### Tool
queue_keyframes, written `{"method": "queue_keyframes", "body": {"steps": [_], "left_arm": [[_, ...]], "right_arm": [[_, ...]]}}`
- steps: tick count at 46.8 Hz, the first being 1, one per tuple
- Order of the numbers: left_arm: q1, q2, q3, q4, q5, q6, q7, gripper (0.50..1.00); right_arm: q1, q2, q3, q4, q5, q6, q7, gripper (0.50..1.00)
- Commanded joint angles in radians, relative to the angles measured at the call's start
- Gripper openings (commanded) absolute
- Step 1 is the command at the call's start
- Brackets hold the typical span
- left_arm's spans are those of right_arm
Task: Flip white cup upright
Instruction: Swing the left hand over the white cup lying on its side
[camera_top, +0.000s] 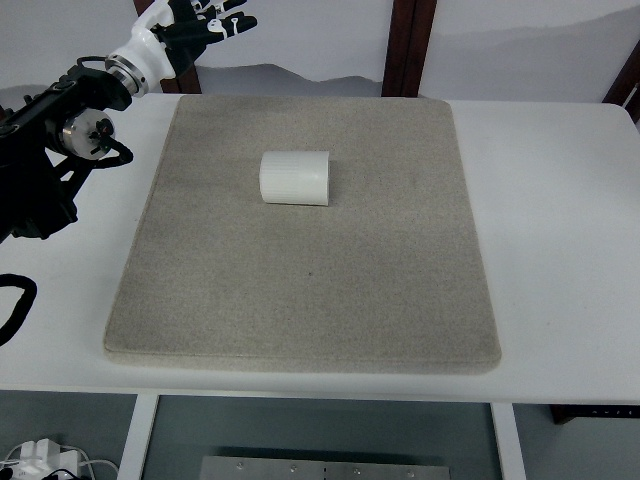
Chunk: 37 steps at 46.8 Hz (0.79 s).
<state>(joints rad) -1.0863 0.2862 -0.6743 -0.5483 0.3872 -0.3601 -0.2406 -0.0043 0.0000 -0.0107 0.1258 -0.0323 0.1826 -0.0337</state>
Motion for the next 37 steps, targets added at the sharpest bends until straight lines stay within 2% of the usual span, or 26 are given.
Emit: {"method": "queue_keyframes", "body": {"steps": [1, 17, 28, 33, 37], "left_arm": [[0.000, 0.017, 0.027, -0.053, 0.094, 0.001, -0.006, 0.992], [-0.007, 0.085, 0.082, -0.248, 0.495, 0.003, -0.003, 0.990], [-0.029, 0.119, 0.191, -0.317, 0.676, -0.002, 0.012, 0.992], [-0.066, 0.128, 0.280, -0.332, 0.679, 0.000, 0.047, 0.990], [-0.093, 0.128, 0.326, -0.340, 0.677, 0.001, 0.119, 0.988]], "right_arm": [[0.000, 0.000, 0.000, 0.000, 0.000, 0.000, 0.000, 0.952], [0.000, 0.000, 0.000, 0.000, 0.000, 0.000, 0.000, 0.952], [0.000, 0.000, 0.000, 0.000, -0.001, 0.000, 0.000, 0.952], [0.000, 0.000, 0.000, 0.000, 0.000, 0.000, 0.000, 0.952], [0.000, 0.000, 0.000, 0.000, 0.000, 0.000, 0.000, 0.952]]}}
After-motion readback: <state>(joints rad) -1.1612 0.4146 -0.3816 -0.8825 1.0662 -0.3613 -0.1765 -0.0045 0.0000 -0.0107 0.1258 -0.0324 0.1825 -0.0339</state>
